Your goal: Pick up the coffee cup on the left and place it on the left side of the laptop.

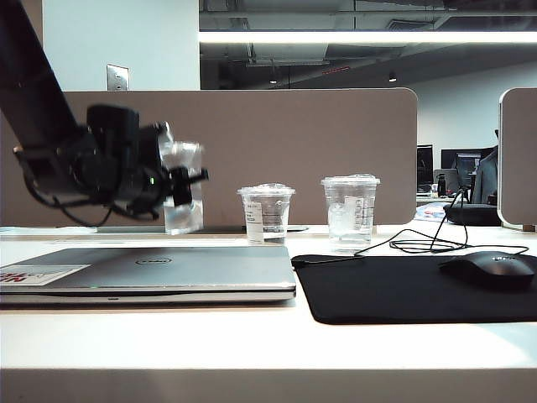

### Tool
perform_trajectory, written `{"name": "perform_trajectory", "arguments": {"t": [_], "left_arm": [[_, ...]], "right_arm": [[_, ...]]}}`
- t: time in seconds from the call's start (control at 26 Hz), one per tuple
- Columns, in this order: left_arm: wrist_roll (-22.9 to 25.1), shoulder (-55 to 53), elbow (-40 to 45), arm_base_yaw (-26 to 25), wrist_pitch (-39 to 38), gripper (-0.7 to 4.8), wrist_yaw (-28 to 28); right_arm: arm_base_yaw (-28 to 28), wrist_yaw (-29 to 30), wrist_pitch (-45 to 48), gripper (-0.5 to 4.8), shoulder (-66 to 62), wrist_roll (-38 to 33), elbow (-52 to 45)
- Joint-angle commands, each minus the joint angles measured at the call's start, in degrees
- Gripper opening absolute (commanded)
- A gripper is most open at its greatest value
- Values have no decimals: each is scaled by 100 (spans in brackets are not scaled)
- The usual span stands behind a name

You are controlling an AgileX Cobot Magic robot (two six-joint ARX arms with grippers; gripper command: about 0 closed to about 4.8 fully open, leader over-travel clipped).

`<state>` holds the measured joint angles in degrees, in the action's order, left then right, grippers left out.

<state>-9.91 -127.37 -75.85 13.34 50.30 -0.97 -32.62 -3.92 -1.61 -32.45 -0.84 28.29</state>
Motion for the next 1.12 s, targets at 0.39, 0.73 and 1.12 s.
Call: {"name": "perform_trajectory", "arguments": {"t": [0.39,0.73,1.12], "left_arm": [[503,1104,234,-162,-634,143,236],[501,2323,1740,-599,-181,143,273],[455,3512,3613,-1182,378,143,271]], "right_arm": [[0,20,101,-3,15,109,33],[-2,20,103,-3,15,109,33],[0,20,101,-3,15,109,33]]}}
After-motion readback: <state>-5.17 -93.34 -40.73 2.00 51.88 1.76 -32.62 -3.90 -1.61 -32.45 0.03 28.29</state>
